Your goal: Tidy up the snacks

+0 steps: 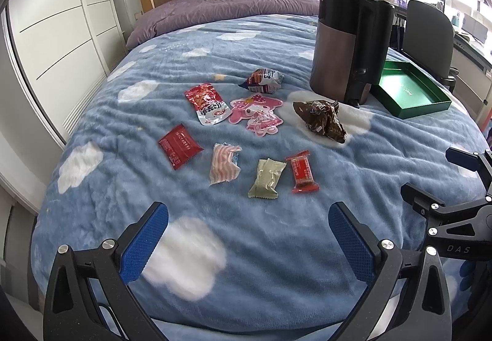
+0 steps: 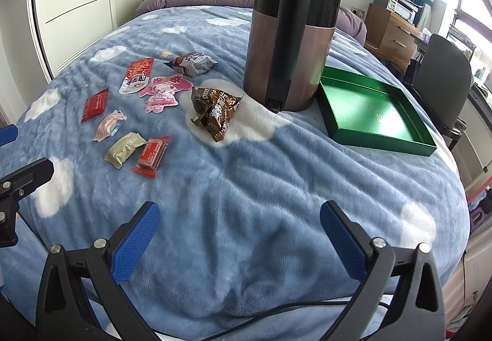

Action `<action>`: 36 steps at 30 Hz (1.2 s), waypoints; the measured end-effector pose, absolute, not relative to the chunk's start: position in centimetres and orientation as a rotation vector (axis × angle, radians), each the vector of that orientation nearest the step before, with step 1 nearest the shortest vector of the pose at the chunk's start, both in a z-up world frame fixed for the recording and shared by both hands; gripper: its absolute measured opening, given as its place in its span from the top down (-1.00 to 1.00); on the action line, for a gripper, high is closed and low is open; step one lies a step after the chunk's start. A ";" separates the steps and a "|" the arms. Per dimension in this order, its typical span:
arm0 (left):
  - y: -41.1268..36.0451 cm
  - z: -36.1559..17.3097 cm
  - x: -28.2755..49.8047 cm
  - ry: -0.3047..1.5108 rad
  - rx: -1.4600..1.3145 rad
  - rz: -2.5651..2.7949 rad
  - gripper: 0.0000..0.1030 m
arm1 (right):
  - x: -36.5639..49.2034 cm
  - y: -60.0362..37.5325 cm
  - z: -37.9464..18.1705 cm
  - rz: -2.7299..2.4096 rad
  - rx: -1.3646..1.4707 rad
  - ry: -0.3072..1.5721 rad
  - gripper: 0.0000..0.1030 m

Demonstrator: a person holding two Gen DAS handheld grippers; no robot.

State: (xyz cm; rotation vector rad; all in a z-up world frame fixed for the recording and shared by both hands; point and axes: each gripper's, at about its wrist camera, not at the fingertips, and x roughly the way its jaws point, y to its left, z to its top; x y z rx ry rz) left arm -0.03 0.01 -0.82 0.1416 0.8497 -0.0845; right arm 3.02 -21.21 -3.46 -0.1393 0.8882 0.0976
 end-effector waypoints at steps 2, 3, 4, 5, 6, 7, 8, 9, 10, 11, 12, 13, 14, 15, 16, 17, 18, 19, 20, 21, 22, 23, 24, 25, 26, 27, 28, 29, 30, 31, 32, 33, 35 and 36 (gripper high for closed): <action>0.1 -0.8 0.1 0.853 0.141 -0.086 -0.98 | 3.0 -21.2 -3.5 0.098 -0.139 0.888 -1.00; 0.1 -0.9 0.1 0.856 0.141 -0.086 -0.98 | 3.0 -21.3 -3.5 0.098 -0.138 0.888 -1.00; 0.1 -0.9 0.2 0.860 0.141 -0.086 -0.98 | 3.0 -21.3 -3.5 0.098 -0.138 0.888 -1.00; 0.1 -0.9 0.2 0.861 0.142 -0.086 -0.98 | 3.0 -21.3 -3.5 0.098 -0.138 0.888 -1.00; 0.1 -0.9 0.2 0.862 0.143 -0.085 -0.98 | 3.0 -21.3 -3.5 0.097 -0.138 0.888 -1.00; 0.2 -0.9 0.1 0.864 0.143 -0.085 -0.98 | 3.0 -21.3 -3.5 0.097 -0.138 0.889 -1.00; 0.1 -0.9 0.2 0.865 0.144 -0.085 -0.98 | 3.0 -21.3 -3.5 0.097 -0.138 0.889 -1.00; 0.1 -0.9 0.2 0.864 0.144 -0.084 -0.98 | 3.0 -21.3 -3.5 0.097 -0.138 0.888 -1.00; 0.1 -1.0 0.2 0.865 0.144 -0.084 -0.98 | 3.0 -21.3 -3.5 0.097 -0.138 0.888 -1.00; 0.2 -1.0 0.2 0.866 0.143 -0.086 -0.98 | 3.0 -21.3 -3.5 0.098 -0.138 0.888 -1.00; 0.2 -1.0 0.2 0.867 0.143 -0.087 -0.98 | 3.0 -21.3 -3.5 0.098 -0.138 0.887 -1.00; 0.2 -1.0 0.2 0.866 0.144 -0.086 -0.98 | 3.0 -21.3 -3.5 0.099 -0.138 0.887 -1.00; 0.2 -1.0 0.2 0.867 0.143 -0.085 -0.98 | 3.0 -21.3 -3.5 0.099 -0.138 0.888 -1.00; 0.2 -1.1 0.2 0.869 0.143 -0.086 -0.98 | 3.0 -21.3 -3.5 0.098 -0.138 0.889 -1.00; 0.2 -1.1 0.1 0.869 0.143 -0.086 -0.98 | 3.0 -21.3 -3.5 0.099 -0.138 0.889 -1.00; 0.2 -1.1 0.1 0.869 0.144 -0.085 -0.98 | 3.0 -21.3 -3.5 0.099 -0.137 0.888 -1.00; 0.3 -1.1 0.1 0.870 0.143 -0.086 -0.98 | 3.0 -21.3 -3.5 0.099 -0.137 0.888 -1.00; 0.2 -1.1 0.1 0.870 0.140 -0.087 -0.98 | 3.0 -21.3 -3.5 0.099 -0.138 0.888 -1.00; 0.3 -1.1 0.1 0.871 0.139 -0.087 -0.98 | 3.0 -21.3 -3.5 0.099 -0.138 0.888 -1.00; 0.3 -1.1 0.1 0.872 0.140 -0.087 -0.98 | 3.0 -21.3 -3.5 0.098 -0.137 0.888 -1.00; 0.3 -1.2 0.2 0.871 0.139 -0.087 -0.98 | 3.0 -21.3 -3.5 0.098 -0.136 0.887 -1.00; 0.3 -1.2 0.2 0.871 0.139 -0.089 -0.98 | 3.0 -21.2 -3.5 0.099 -0.137 0.887 -1.00; 0.4 -1.2 0.1 0.873 0.138 -0.090 -0.98 | 3.0 -21.2 -3.5 0.098 -0.137 0.888 -1.00; 0.4 -1.3 0.2 0.874 0.137 -0.090 -0.98 | 3.0 -21.3 -3.6 0.098 -0.138 0.888 -1.00; 0.5 -1.3 0.1 0.875 0.137 -0.090 -0.98 | 3.0 -21.2 -3.5 0.099 -0.136 0.888 -1.00; 0.4 -1.3 0.1 0.875 0.138 -0.090 -0.98 | 3.0 -21.3 -3.5 0.099 -0.136 0.888 -1.00; 0.4 -1.3 0.2 0.875 0.137 -0.090 -0.98 | 3.0 -21.2 -3.5 0.099 -0.137 0.888 -1.00; 0.4 -1.3 0.2 0.875 0.137 -0.090 -0.98 | 3.0 -21.2 -3.5 0.099 -0.137 0.887 -1.00; 0.4 -1.3 0.1 0.876 0.137 -0.090 -0.98 | 3.0 -21.2 -3.6 0.099 -0.136 0.888 -1.00; 0.4 -1.3 0.2 0.877 0.137 -0.090 -0.98 | 3.0 -21.2 -3.5 0.099 -0.136 0.888 -1.00; 0.4 -1.3 0.2 0.877 0.138 -0.089 -0.98 | 3.0 -21.2 -3.6 0.099 -0.136 0.888 -1.00; 0.5 -1.4 0.2 0.878 0.139 -0.087 -0.98 | 3.0 -21.2 -3.6 0.099 -0.137 0.888 -1.00; 0.5 -1.4 0.2 0.880 0.139 -0.086 -0.98 | 3.0 -21.2 -3.5 0.099 -0.136 0.888 -1.00; 0.5 -1.4 0.2 0.882 0.137 -0.087 -0.98 | 3.0 -21.2 -3.6 0.099 -0.136 0.888 -1.00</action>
